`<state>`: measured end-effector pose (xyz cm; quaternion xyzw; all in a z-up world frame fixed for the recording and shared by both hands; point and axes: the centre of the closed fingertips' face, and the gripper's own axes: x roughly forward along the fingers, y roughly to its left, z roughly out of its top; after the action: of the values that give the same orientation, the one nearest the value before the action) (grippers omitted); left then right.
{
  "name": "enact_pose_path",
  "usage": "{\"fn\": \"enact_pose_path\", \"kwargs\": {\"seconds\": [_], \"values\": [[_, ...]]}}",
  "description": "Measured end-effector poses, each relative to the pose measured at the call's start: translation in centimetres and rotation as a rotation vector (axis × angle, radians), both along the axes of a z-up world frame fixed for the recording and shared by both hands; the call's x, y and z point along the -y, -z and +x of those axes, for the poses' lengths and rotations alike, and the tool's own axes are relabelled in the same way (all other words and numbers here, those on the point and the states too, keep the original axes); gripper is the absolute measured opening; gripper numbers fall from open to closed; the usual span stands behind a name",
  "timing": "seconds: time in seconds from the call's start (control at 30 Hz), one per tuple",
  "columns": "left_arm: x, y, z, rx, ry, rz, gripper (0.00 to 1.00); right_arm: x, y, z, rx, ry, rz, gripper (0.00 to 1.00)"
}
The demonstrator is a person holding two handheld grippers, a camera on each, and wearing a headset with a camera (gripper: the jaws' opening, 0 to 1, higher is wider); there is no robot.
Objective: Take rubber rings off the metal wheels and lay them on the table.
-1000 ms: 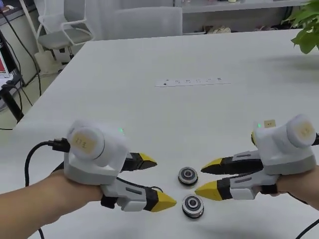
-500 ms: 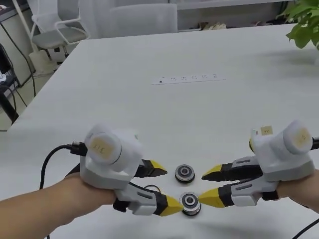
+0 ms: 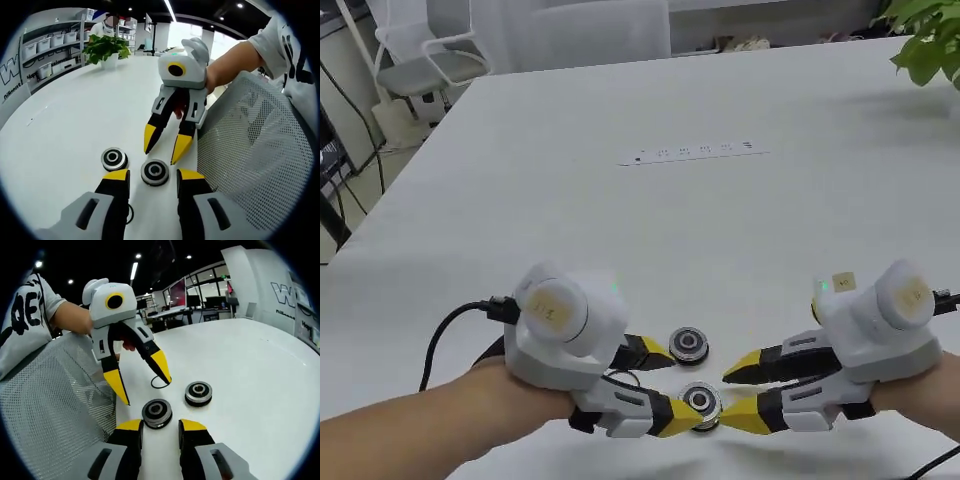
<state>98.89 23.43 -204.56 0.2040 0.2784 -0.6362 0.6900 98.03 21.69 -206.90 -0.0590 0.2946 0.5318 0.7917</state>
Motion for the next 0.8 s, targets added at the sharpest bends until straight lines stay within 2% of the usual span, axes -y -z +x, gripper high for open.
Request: {"fn": "enact_pose_path", "kwargs": {"seconds": [0.27, 0.57, 0.67, 0.77, 0.8], "values": [[0.4, 0.5, -0.4, -0.012, 0.006, 0.0, 0.24, -0.2, 0.6, 0.0, 0.016, -0.022, -0.021, 0.21], [0.6, 1.2, -0.7, -0.007, 0.02, 0.009, 0.16, -0.3, 1.1, -0.1, 0.031, -0.036, -0.042, 0.16], [0.6, 1.7, -0.9, 0.003, 0.035, 0.022, 0.14, -0.3, 1.1, -0.1, 0.034, -0.036, -0.044, 0.15], [0.7, 1.6, -0.6, 0.016, 0.028, 0.017, 0.12, -0.3, 1.1, -0.1, 0.04, -0.037, -0.049, 0.14], [0.8, 1.6, -0.5, 0.033, 0.031, 0.018, 0.11, -0.3, 1.2, -0.2, 0.042, -0.041, -0.054, 0.13]]}}
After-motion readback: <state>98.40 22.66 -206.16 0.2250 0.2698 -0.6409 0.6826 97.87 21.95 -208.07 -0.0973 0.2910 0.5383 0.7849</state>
